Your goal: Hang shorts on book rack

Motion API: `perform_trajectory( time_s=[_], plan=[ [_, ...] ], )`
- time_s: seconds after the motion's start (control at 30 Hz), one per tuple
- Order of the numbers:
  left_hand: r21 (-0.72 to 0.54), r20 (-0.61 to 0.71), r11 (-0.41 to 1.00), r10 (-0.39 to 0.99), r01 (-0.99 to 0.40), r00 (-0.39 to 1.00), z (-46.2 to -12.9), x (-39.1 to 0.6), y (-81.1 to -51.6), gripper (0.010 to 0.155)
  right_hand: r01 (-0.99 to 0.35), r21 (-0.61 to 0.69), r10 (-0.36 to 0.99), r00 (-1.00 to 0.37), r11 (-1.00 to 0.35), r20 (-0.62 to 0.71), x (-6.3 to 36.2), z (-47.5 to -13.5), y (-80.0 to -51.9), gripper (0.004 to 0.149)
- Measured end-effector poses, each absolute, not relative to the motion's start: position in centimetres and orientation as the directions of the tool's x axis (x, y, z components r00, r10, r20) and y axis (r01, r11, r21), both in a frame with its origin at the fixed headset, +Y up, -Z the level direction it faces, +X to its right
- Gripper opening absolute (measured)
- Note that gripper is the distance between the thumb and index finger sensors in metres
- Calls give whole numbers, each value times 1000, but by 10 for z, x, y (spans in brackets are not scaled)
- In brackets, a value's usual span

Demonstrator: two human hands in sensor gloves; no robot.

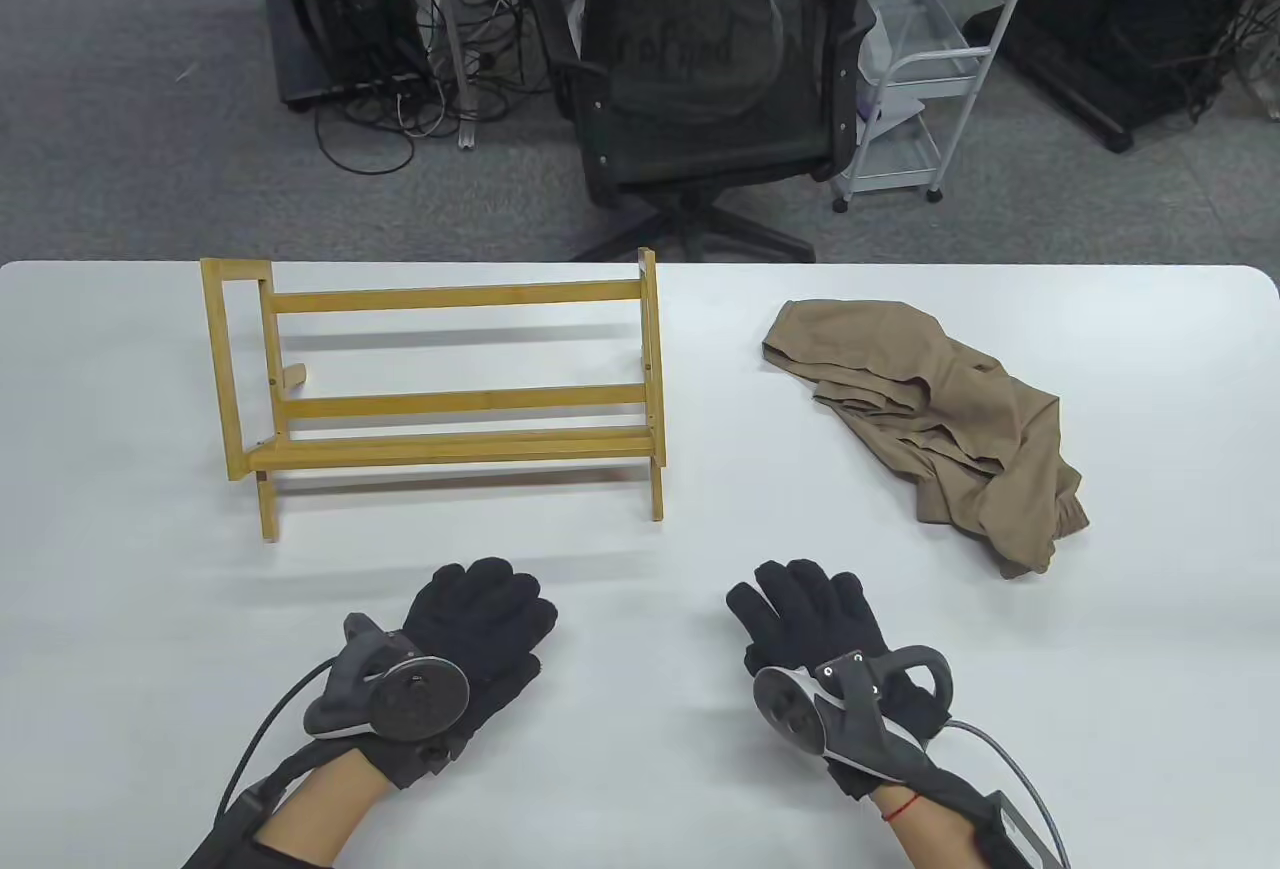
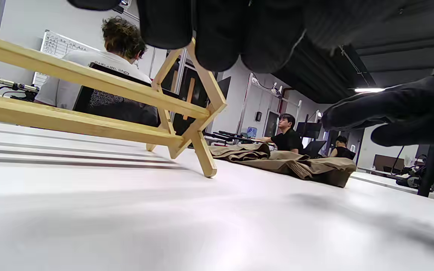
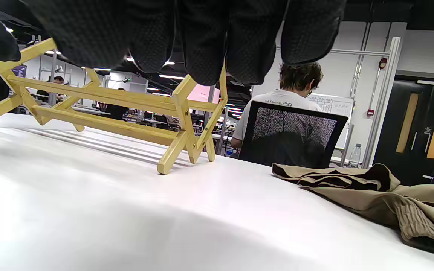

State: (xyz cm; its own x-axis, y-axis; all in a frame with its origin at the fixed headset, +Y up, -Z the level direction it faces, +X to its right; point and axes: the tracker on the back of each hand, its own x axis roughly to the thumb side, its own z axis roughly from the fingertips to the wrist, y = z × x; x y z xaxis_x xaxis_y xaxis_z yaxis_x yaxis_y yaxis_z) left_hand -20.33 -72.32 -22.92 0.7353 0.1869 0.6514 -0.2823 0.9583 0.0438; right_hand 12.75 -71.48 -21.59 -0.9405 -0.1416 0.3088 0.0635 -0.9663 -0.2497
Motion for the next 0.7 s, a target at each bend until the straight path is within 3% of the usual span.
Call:
perform_trajectory(
  time_s=[0.7],
  plan=[
    [44,651,955,195,-293,733,-230,-205,-723,54,78,-244,-136,-963,-967,234,139,-227,-715,56]
  ],
)
